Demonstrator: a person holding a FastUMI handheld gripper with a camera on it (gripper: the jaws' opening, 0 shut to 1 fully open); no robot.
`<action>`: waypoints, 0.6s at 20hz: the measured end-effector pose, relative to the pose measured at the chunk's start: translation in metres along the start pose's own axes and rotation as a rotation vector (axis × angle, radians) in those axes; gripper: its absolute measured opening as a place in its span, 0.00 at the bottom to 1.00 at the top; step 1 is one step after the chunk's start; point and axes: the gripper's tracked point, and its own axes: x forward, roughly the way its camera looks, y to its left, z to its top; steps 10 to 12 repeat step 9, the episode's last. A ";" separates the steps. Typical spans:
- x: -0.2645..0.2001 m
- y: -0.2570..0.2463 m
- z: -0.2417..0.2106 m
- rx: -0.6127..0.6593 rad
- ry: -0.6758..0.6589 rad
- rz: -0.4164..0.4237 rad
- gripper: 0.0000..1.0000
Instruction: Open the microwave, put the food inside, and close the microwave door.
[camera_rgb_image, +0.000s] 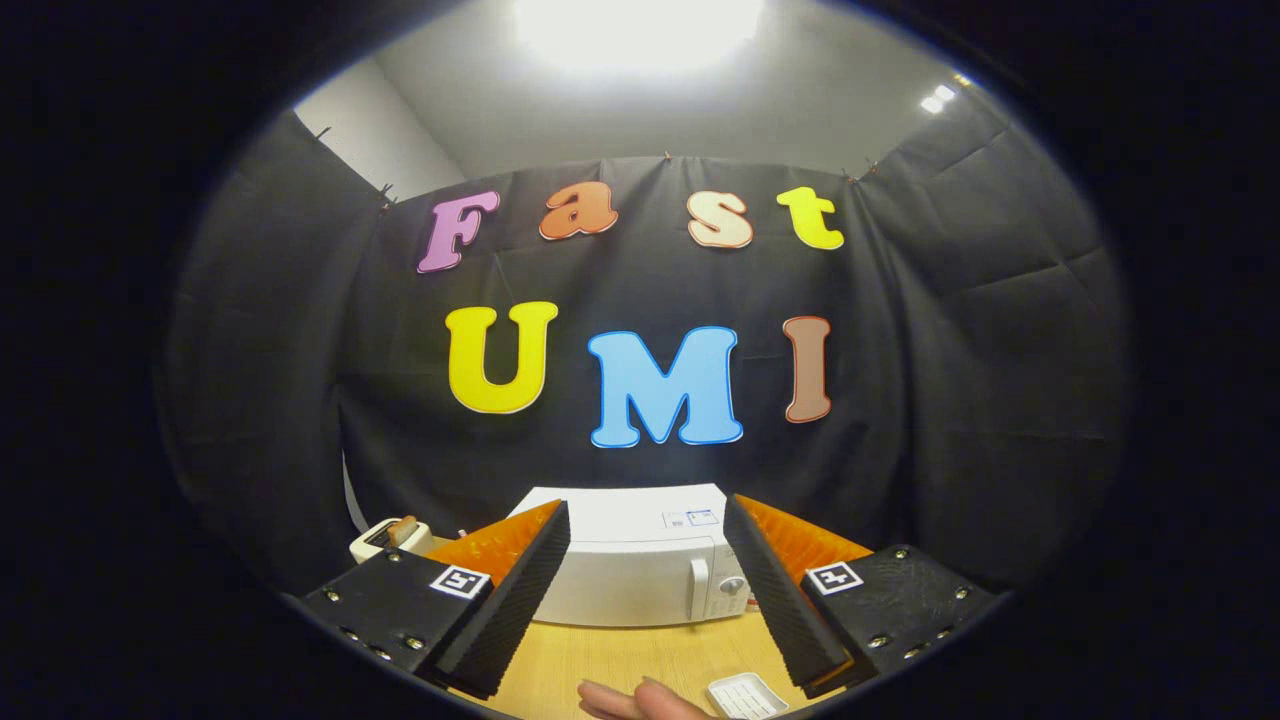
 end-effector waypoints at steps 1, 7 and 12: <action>-0.001 0.003 -0.001 -0.002 -0.001 0.007 0.99; 0.001 0.010 -0.008 -0.039 0.002 -0.003 0.99; 0.002 0.007 -0.009 -0.045 0.003 -0.010 0.99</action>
